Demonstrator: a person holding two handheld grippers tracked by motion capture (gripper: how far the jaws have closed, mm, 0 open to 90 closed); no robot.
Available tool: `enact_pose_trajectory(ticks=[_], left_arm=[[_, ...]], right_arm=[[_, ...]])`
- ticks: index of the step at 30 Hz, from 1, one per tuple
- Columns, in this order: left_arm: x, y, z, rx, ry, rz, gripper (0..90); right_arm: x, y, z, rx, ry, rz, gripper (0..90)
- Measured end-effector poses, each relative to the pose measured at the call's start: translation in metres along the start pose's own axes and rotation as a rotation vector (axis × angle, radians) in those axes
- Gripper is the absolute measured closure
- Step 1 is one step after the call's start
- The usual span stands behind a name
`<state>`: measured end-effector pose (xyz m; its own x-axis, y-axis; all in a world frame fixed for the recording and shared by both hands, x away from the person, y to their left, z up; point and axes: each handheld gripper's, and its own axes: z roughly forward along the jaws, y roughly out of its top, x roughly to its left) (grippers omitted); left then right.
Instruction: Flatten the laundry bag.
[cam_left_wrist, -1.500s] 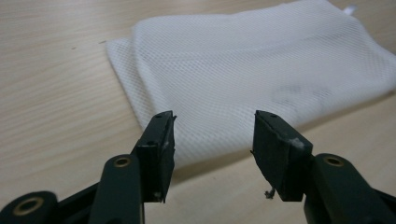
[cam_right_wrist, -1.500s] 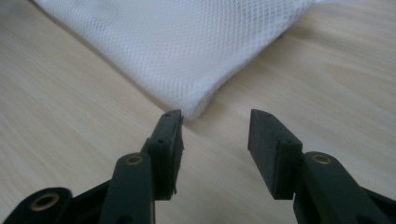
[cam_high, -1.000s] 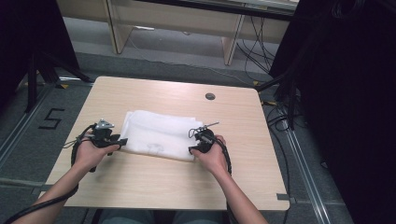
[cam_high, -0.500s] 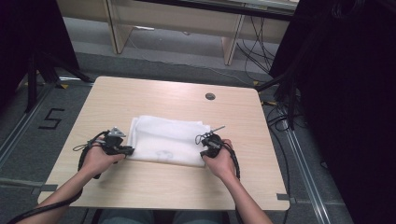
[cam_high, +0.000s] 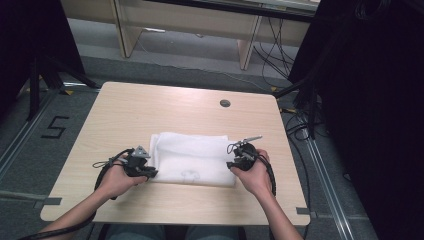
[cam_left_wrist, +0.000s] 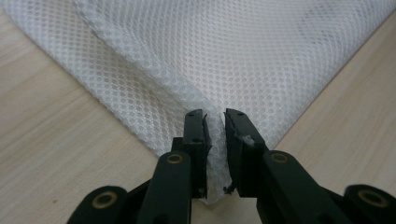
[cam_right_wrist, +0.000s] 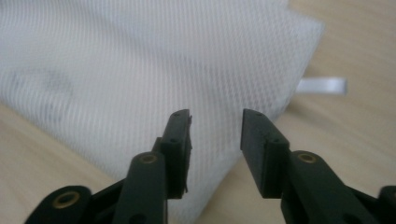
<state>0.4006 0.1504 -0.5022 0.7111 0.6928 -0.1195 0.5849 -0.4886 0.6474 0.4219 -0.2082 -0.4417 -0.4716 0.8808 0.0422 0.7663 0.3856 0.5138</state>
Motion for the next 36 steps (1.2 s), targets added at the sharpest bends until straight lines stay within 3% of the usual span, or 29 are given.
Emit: enact_pose_trajectory(ticks=[3,4,5,6,10,11,12,13,16,19,23,27,28,29,30,31,33,35,36], left_arm=[[-0.004,-0.001,-0.001,0.012,0.009,0.074,79.2],[-0.005,-0.001,-0.001,0.011,0.015,0.084,79.2],[-0.004,0.0,-0.002,0.019,0.014,0.111,79.1],[-0.004,-0.001,-0.001,0.017,0.02,0.114,79.0],[0.0,-0.001,-0.004,0.035,0.047,0.123,78.4],[0.001,-0.001,-0.005,0.035,0.057,0.147,78.3],[0.002,-0.002,-0.005,0.03,0.069,0.138,78.3],[0.003,-0.002,-0.007,0.042,0.068,0.166,78.2],[0.004,-0.005,-0.007,0.03,0.066,0.144,76.1],[0.003,-0.004,-0.007,0.03,0.077,0.164,75.7],[0.002,-0.005,-0.006,0.032,0.072,0.151,75.7],[0.002,-0.006,-0.005,0.029,0.076,0.148,75.7],[0.002,-0.006,-0.005,0.029,0.074,0.147,75.7],[0.003,-0.006,-0.006,0.04,0.068,0.149,75.7],[0.003,-0.005,-0.007,0.048,0.065,0.152,75.7],[0.002,-0.006,-0.006,0.04,0.068,0.148,75.6],[0.001,-0.007,-0.004,0.01,0.092,0.141,75.6],[0.001,-0.007,-0.004,0.007,0.092,0.136,75.5],[0.001,-0.007,-0.004,0.009,0.085,0.137,75.3]], right_arm=[[-0.008,0.015,0.005,-0.044,-0.002,-0.048,56.8],[-0.007,0.02,0.007,-0.034,-0.003,-0.01,56.2],[-0.01,0.024,0.01,-0.038,-0.005,-0.043,54.8],[-0.01,0.03,0.012,-0.038,-0.006,-0.02,52.6],[-0.014,0.049,0.026,-0.043,-0.009,-0.07,47.0],[-0.013,0.056,0.032,-0.024,-0.01,-0.04,45.6],[-0.013,0.056,0.032,-0.024,-0.01,-0.04,45.6],[-0.015,0.06,0.036,-0.029,-0.017,-0.058,45.3],[-0.015,0.066,0.045,-0.019,-0.009,-0.08,43.6],[-0.012,0.069,0.057,0.009,-0.014,-0.094,42.1],[-0.011,0.069,0.072,0.028,-0.004,-0.095,40.7],[-0.009,0.067,0.084,0.075,-0.003,-0.137,48.8],[-0.009,0.067,0.086,0.079,0.002,-0.17,55.1],[-0.005,0.066,0.086,0.094,0.016,-0.149,62.0],[-0.005,0.066,0.086,0.085,0.023,-0.177,67.5],[0.0,0.066,0.084,0.101,0.007,-0.228,80.6],[0.002,0.066,0.082,0.102,-0.012,-0.245,84.9],[0.006,0.065,0.08,0.116,-0.008,-0.245,88.5],[0.005,0.065,0.078,0.107,-0.005,-0.272,89.4]])
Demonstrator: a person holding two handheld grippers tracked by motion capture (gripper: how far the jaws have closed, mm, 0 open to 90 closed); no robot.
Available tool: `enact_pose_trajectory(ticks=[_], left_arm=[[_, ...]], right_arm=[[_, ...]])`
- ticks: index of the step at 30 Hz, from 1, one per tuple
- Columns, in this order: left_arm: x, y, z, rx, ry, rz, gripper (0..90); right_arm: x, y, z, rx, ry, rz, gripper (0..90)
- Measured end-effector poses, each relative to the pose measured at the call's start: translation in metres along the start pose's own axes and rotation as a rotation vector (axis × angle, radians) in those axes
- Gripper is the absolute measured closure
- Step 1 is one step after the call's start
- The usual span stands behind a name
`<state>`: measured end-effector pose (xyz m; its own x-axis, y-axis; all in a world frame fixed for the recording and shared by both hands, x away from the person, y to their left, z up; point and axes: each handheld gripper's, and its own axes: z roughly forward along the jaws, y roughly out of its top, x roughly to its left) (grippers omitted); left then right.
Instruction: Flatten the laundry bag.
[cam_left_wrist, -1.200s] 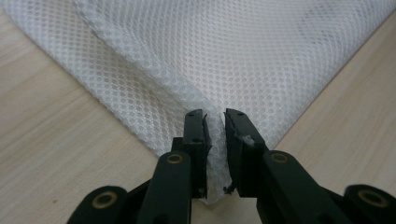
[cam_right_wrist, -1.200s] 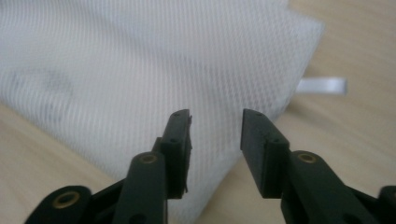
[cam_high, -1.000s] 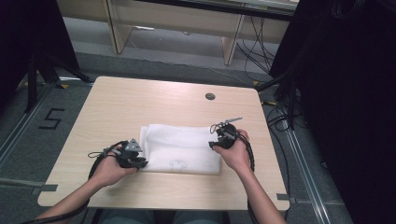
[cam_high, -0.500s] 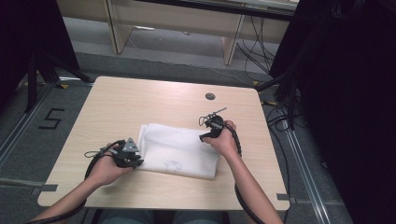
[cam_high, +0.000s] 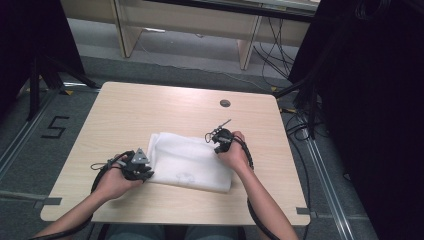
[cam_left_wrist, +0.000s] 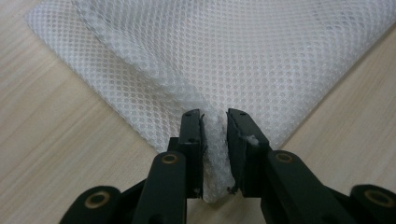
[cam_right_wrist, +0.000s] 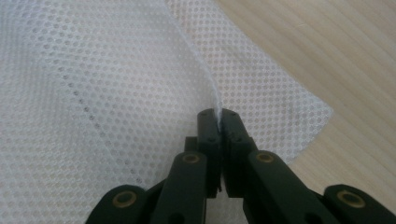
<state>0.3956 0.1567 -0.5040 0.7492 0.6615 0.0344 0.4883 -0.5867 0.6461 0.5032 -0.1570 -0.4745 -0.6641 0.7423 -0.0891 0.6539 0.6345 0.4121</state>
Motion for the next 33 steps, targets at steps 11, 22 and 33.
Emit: enact_pose_trajectory(ticks=[11,22,33], left_arm=[[0.004,0.008,-0.009,-0.069,0.011,-0.054,58.4],[-0.042,0.039,-0.003,-0.11,-0.078,0.111,72.1],[-0.046,0.055,0.032,0.044,-0.135,0.156,78.3]], right_arm=[[-0.006,0.001,-0.031,-0.059,0.008,0.026,89.6],[0.001,0.007,-0.058,-0.126,0.028,0.035,89.4],[0.016,0.007,-0.084,-0.191,0.079,0.012,89.4]])
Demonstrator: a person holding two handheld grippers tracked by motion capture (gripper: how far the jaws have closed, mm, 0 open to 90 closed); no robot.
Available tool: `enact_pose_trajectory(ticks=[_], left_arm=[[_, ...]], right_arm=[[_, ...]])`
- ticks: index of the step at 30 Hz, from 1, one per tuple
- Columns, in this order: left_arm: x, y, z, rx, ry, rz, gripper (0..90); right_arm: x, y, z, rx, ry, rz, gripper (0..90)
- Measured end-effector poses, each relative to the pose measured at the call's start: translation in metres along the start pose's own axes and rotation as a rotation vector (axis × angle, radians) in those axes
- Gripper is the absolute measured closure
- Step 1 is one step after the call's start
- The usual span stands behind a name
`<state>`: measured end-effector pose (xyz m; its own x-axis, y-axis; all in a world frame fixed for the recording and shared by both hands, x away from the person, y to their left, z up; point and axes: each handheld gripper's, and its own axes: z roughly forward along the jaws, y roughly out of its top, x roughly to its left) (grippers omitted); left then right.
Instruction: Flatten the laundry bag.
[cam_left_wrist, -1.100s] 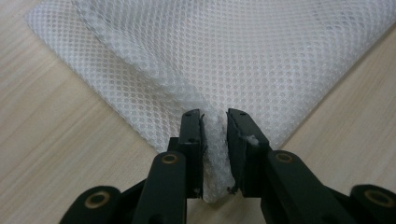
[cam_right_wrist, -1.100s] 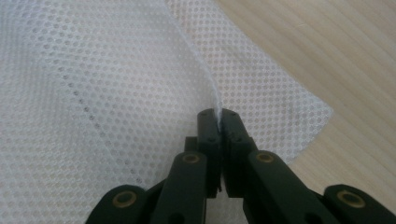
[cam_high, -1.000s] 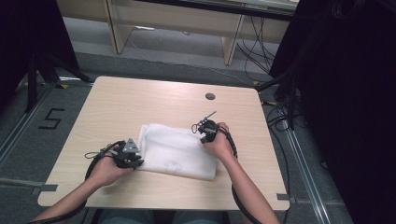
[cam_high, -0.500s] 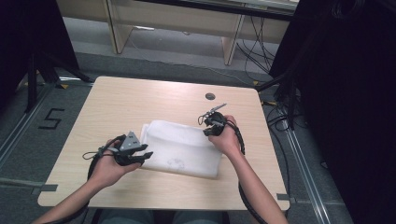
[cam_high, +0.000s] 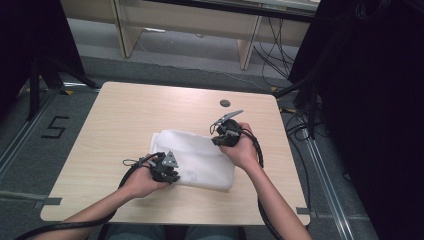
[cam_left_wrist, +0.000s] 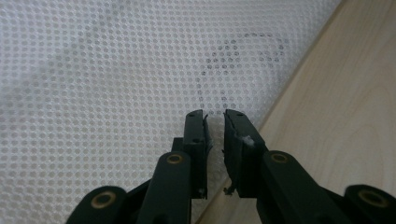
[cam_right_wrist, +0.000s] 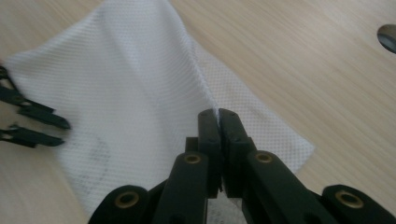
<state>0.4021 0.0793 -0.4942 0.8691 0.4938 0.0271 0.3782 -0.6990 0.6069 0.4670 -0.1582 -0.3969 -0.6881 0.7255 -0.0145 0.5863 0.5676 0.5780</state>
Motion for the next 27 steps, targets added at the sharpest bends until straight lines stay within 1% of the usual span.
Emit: enact_pose_trajectory(ticks=[1,2,3,4,5,6,7,8,9,10,11,12,13,14,15,16,17,18,20,22,23,24,25,26,27], left_arm=[[0.002,0.002,0.001,0.013,0.003,0.013,78.3],[0.001,0.003,0.003,0.0,0.007,-0.006,78.1],[0.003,0.004,0.003,0.016,0.005,-0.004,78.1],[0.004,0.004,0.005,0.015,0.007,-0.015,78.0],[0.005,0.005,0.006,0.02,0.005,-0.011,78.3],[0.006,0.005,0.006,0.025,0.003,-0.022,78.1],[0.008,0.006,0.006,0.025,0.008,-0.014,77.8],[0.008,0.006,0.007,0.017,0.013,-0.033,77.7],[0.008,0.006,0.009,0.002,0.017,-0.056,77.5],[0.008,0.007,0.01,-0.001,0.019,-0.064,77.5],[0.009,0.008,0.01,-0.001,0.022,-0.053,77.5],[0.01,0.008,0.01,0.002,0.023,-0.061,76.5],[0.011,0.009,0.01,0.008,0.034,-0.059,76.5],[0.011,0.009,0.012,-0.009,0.034,-0.064,76.3],[0.012,0.009,0.011,-0.005,0.032,-0.066,76.3],[0.011,0.008,0.01,-0.008,0.023,-0.087,75.9],[0.013,0.006,0.008,-0.009,0.018,-0.077,75.2],[0.012,0.005,0.007,-0.017,0.018,-0.097,74.2],[0.015,0.001,-0.003,-0.026,0.019,-0.098,73.7],[0.02,-0.003,-0.016,-0.033,0.031,-0.082,73.2],[0.021,-0.006,-0.022,-0.04,0.038,-0.095,73.0],[0.024,-0.01,-0.029,-0.045,0.043,-0.108,73.0],[0.027,-0.013,-0.036,-0.047,0.06,-0.099,72.6],[0.03,-0.018,-0.044,-0.05,0.066,-0.113,72.2],[0.033,-0.023,-0.05,-0.063,0.08,-0.121,71.7]], right_arm=[[0.006,0.001,-0.005,-0.022,0.037,0.0,89.5],[0.006,0.001,-0.007,-0.046,0.047,-0.035,89.5],[0.006,0.001,-0.007,-0.046,0.047,-0.035,89.5],[0.01,0.0,-0.009,-0.055,0.056,-0.033,89.5],[0.014,-0.001,-0.011,-0.078,0.075,-0.039,89.5],[0.016,-0.001,-0.014,-0.059,0.097,-0.038,89.5],[0.019,-0.001,-0.016,-0.064,0.124,-0.034,89.6],[0.023,-0.002,-0.019,-0.07,0.141,-0.019,89.7],[0.026,-0.004,-0.021,-0.078,0.173,-0.054,89.9],[0.026,-0.004,-0.021,-0.078,0.173,-0.054,89.9],[0.028,-0.005,-0.024,-0.065,0.183,-0.067,89.9],[0.034,-0.007,-0.028,-0.059,0.208,-0.067,89.9],[0.034,-0.007,-0.028,-0.059,0.208,-0.067,89.9],[0.036,-0.008,-0.03,-0.067,0.226,-0.078,90.0],[0.038,-0.01,-0.031,-0.069,0.237,-0.09,90.0],[0.039,-0.011,-0.032,-0.07,0.257,-0.115,90.0],[0.042,-0.014,-0.033,-0.059,0.267,-0.104,90.0],[0.043,-0.017,-0.033,-0.058,0.279,-0.117,90.0],[0.046,-0.022,-0.033,-0.057,0.298,-0.123,90.0],[0.05,-0.029,-0.032,-0.061,0.335,-0.154,90.0],[0.051,-0.031,-0.032,-0.072,0.335,-0.164,90.0],[0.051,-0.031,-0.032,-0.072,0.335,-0.164,90.0],[0.052,-0.033,-0.032,-0.068,0.342,-0.169,90.0],[0.054,-0.036,-0.031,-0.064,0.347,-0.169,90.0],[0.054,-0.038,-0.031,-0.061,0.341,-0.179,90.0]])
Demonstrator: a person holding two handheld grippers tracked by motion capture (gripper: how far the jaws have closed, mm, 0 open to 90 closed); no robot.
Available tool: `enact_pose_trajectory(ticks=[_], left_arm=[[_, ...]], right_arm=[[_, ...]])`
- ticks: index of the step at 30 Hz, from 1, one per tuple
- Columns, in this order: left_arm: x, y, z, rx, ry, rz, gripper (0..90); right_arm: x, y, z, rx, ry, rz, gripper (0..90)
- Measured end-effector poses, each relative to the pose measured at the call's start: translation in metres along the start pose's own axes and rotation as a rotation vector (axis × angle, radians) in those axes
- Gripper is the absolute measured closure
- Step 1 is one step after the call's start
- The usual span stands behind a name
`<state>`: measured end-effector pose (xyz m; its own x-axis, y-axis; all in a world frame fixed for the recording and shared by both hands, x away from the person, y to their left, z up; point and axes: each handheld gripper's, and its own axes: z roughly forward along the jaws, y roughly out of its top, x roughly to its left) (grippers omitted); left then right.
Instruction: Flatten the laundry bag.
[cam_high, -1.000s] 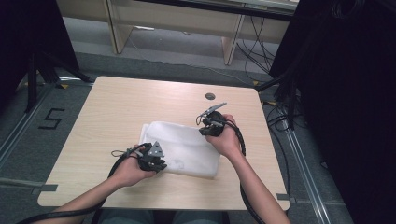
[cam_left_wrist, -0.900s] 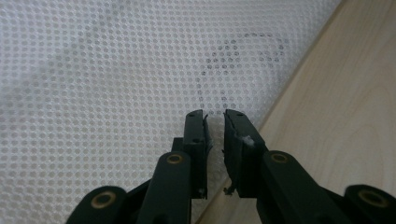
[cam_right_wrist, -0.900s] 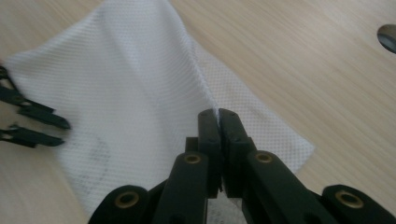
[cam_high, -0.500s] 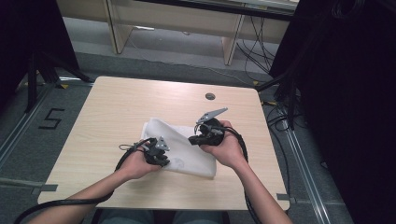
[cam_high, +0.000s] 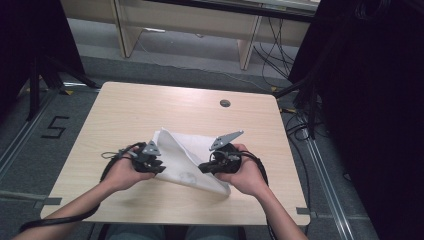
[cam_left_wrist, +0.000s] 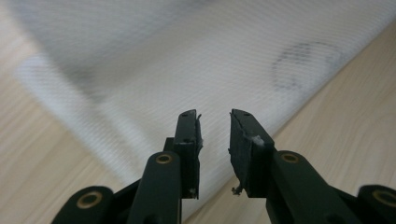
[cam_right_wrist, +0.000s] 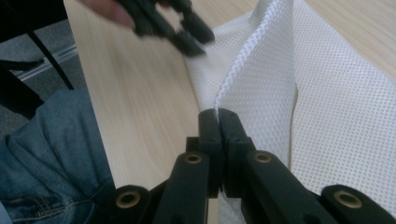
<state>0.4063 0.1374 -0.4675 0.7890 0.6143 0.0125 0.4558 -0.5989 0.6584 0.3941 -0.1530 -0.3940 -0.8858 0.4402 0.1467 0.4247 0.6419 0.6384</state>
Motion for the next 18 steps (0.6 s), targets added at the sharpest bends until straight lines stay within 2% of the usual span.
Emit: enact_pose_trajectory(ticks=[4,5,6,7,9,10,11,13,14,15,17,18], left_arm=[[0.014,-0.023,-0.023,-0.051,0.045,-0.085,66.2],[0.017,-0.029,-0.028,-0.07,0.036,-0.113,65.8],[0.02,-0.036,-0.033,-0.085,0.048,-0.126,65.8],[0.023,-0.045,-0.038,-0.108,0.056,-0.164,66.0],[0.027,-0.056,-0.042,-0.122,0.06,-0.206,66.6],[0.029,-0.06,-0.043,-0.141,0.065,-0.241,67.0],[0.031,-0.062,-0.045,-0.14,0.066,-0.243,67.2],[0.035,-0.062,-0.048,-0.143,0.083,-0.249,67.2],[0.036,-0.062,-0.049,-0.151,0.091,-0.249,67.2],[0.038,-0.061,-0.049,-0.153,0.094,-0.252,67.2],[0.041,-0.06,-0.049,-0.171,0.105,-0.275,67.2],[0.043,-0.06,-0.049,-0.174,0.112,-0.277,67.0]], right_arm=[[0.006,-0.006,0.001,-0.007,0.011,-0.023,90.0],[0.007,-0.007,0.0,-0.001,0.026,-0.034,90.0],[0.009,-0.008,0.0,-0.007,0.029,-0.038,90.0],[0.011,-0.009,0.0,-0.001,0.041,-0.048,90.0],[0.016,-0.012,0.002,0.005,0.066,-0.068,90.0],[0.017,-0.014,0.004,0.001,0.075,-0.096,90.0],[0.022,-0.016,0.005,0.023,0.093,-0.096,90.0],[0.027,-0.018,0.011,0.031,0.12,-0.141,90.0],[0.03,-0.02,0.013,0.034,0.142,-0.145,90.0],[0.033,-0.021,0.013,0.049,0.142,-0.132,90.0],[0.036,-0.024,0.017,0.062,0.172,-0.155,90.0],[0.04,-0.027,0.018,0.08,0.184,-0.148,90.0]])
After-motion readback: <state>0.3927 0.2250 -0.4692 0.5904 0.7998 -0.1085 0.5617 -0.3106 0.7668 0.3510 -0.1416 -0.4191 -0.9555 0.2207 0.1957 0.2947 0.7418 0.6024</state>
